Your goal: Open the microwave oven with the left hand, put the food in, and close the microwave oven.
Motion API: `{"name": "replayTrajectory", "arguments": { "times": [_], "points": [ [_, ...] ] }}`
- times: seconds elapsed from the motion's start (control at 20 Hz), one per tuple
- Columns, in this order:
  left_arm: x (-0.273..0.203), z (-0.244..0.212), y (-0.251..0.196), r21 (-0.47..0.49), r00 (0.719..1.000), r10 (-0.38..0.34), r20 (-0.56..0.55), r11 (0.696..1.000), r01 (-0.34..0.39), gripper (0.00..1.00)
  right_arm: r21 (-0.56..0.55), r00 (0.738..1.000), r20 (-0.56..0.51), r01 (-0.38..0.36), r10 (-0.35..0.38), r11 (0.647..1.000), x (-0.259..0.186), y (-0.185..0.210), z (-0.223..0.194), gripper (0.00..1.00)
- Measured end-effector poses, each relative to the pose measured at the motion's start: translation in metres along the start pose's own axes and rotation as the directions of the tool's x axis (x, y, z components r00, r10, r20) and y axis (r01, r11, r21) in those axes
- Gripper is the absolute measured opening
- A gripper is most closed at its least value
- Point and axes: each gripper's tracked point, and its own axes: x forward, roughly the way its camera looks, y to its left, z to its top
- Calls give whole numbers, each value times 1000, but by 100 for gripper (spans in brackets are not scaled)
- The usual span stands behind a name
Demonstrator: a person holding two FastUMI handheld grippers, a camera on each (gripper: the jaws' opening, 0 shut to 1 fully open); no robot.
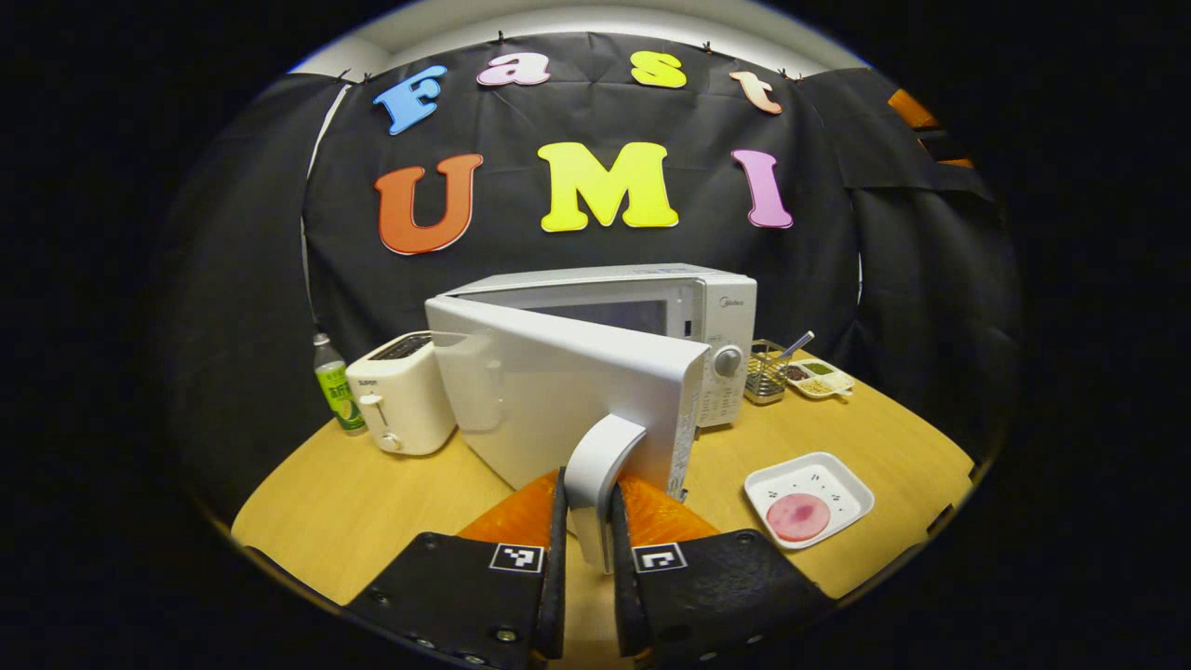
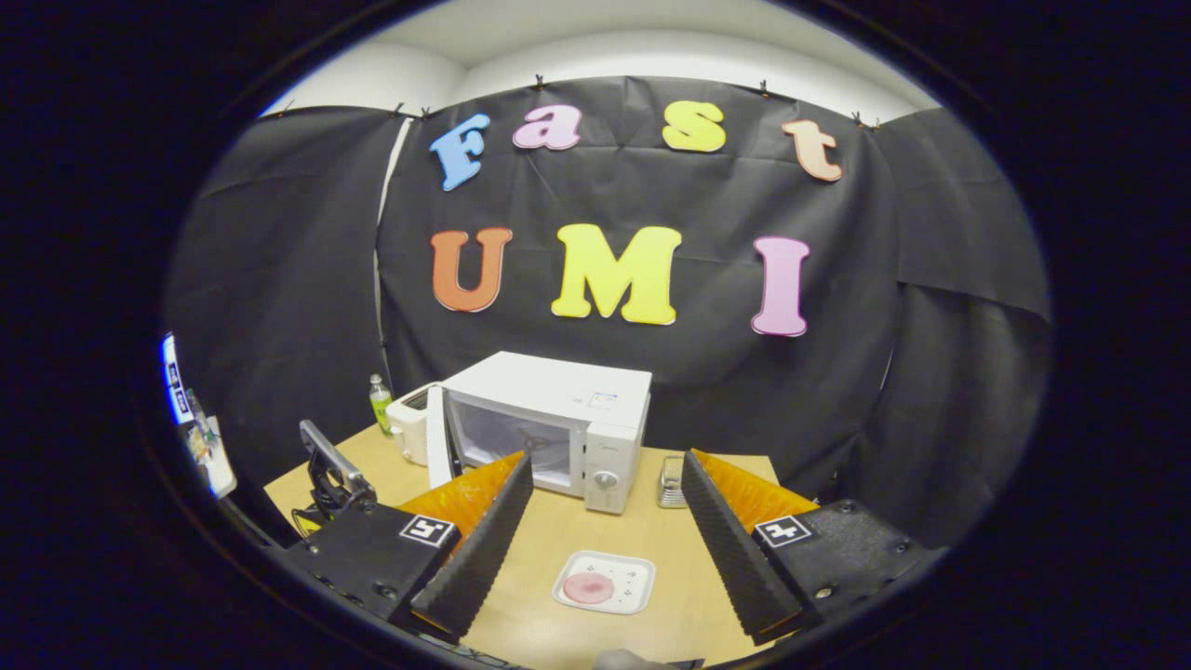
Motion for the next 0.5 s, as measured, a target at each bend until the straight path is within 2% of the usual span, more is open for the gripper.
{"name": "replayTrajectory", "arguments": {
  "times": [0.05, 0.1, 0.15, 0.2, 0.25, 0.3, 0.35, 0.4, 0.5],
  "points": [
    [-7, 1, 12, 37, 1000, 26, 15, 999, -26, 29, 5, 1000, -3, -10, 10, 1000, 0, 6, -2, 96],
    [-11, -1, 22, 60, 999, 41, 21, 997, -42, 34, 14, 1000, -6, -21, 21, 1000, 0, 12, -3, 96],
    [-13, -1, 34, 71, 998, 60, 24, 996, -61, 44, 25, 999, -5, -32, 32, 999, -2, 17, -3, 96],
    [-16, -1, 43, 65, 997, 66, 29, 996, -68, 42, 30, 999, -1, -42, 42, 999, -3, 23, -2, 100],
    [-18, -2, 52, 52, 997, 70, 26, 996, -72, 66, 26, 999, 3, -44, 44, 999, -4, 26, -2, 100],
    [-22, -6, 58, 39, 997, 75, 14, 996, -75, 69, 21, 999, 6, -44, 44, 999, -5, 28, -2, 100],
    [-26, -7, 63, 37, 997, 82, 11, 996, -82, 83, 20, 999, 6, -45, 45, 999, -5, 30, -3, 100],
    [-29, -8, 70, 40, 995, 95, 7, 995, -96, 84, 21, 999, 7, -49, 49, 999, -6, 33, -3, 96],
    [-38, -14, 83, 21, 993, 117, -3, 993, -117, 84, 19, 999, 1, -49, 49, 999, -5, 37, -9, 96]
  ]
}}
